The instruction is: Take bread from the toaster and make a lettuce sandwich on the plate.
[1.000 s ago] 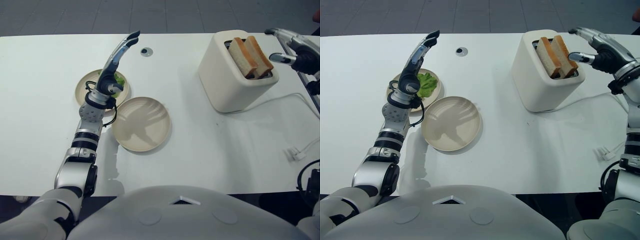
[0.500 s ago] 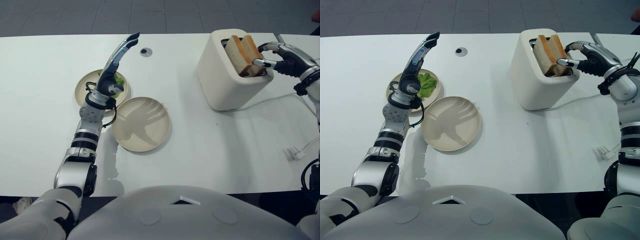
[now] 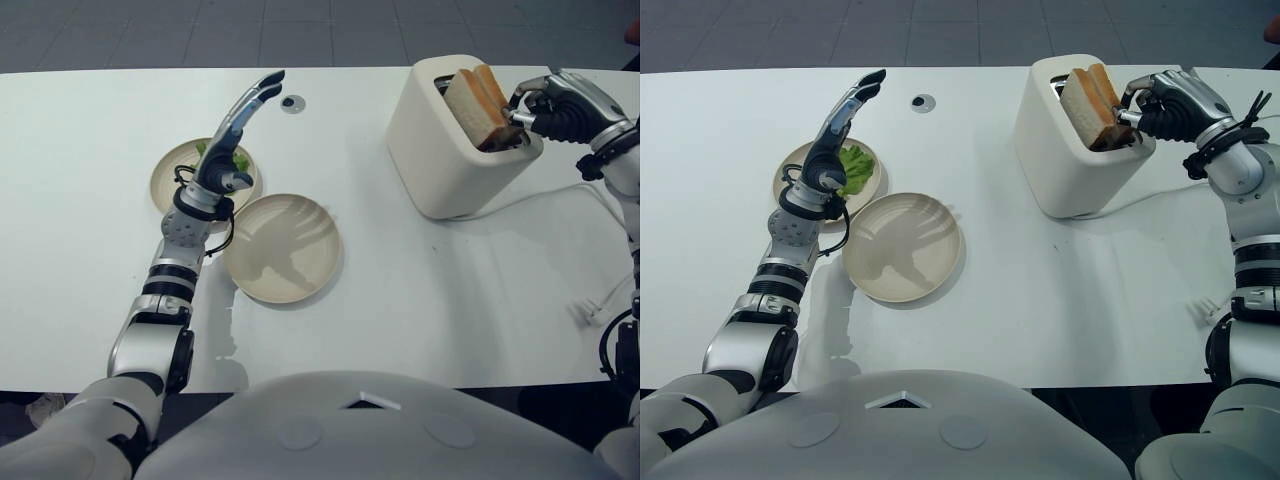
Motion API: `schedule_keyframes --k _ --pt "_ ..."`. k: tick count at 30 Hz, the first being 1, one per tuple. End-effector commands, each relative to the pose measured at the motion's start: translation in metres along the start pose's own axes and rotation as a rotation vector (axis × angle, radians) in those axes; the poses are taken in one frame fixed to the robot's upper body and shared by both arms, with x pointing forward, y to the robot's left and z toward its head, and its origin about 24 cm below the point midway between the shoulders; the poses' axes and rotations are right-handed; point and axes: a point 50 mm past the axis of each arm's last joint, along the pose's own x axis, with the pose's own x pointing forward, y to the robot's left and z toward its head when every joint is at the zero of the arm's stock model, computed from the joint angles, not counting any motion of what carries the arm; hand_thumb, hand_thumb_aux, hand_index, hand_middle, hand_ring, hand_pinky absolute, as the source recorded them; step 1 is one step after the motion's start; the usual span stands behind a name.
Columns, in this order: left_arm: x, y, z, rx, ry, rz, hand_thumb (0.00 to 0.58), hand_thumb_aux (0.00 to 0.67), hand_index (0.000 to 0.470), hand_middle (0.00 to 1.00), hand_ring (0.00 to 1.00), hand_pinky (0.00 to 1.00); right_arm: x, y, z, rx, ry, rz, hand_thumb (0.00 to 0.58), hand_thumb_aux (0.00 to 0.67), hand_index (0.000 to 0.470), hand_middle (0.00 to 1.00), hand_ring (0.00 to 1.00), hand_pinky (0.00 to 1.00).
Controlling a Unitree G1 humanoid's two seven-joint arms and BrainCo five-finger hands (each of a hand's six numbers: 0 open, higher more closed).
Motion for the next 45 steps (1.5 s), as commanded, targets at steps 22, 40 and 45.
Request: schedule_keyframes --k 22,40,45 --pt "-0.002 -0.006 -0.002 0.024 0.014 -0.056 0.0 0.0 0.0 0.0 0.0 0.0 0.006 0.014 -0.005 -0.049 0.051 0.038 0.281 0.189 0.133 0.78 0.78 0.78" --pt "-0.001 -0.009 -0.003 0.035 0.013 -0.075 0.0 0.0 0.0 0.0 0.0 0.0 0.01 0.027 -0.004 -0.077 0.067 0.122 0.0 0.0 0.0 0.76 0.76 0.76" --pt "0.0 -0.01 -0.003 0.035 0.012 -0.078 0.0 0.0 0.0 0.0 0.0 0.0 0.015 0.035 0.003 -0.094 0.047 0.158 0.0 0.0 0.0 0.75 0.75 0.75"
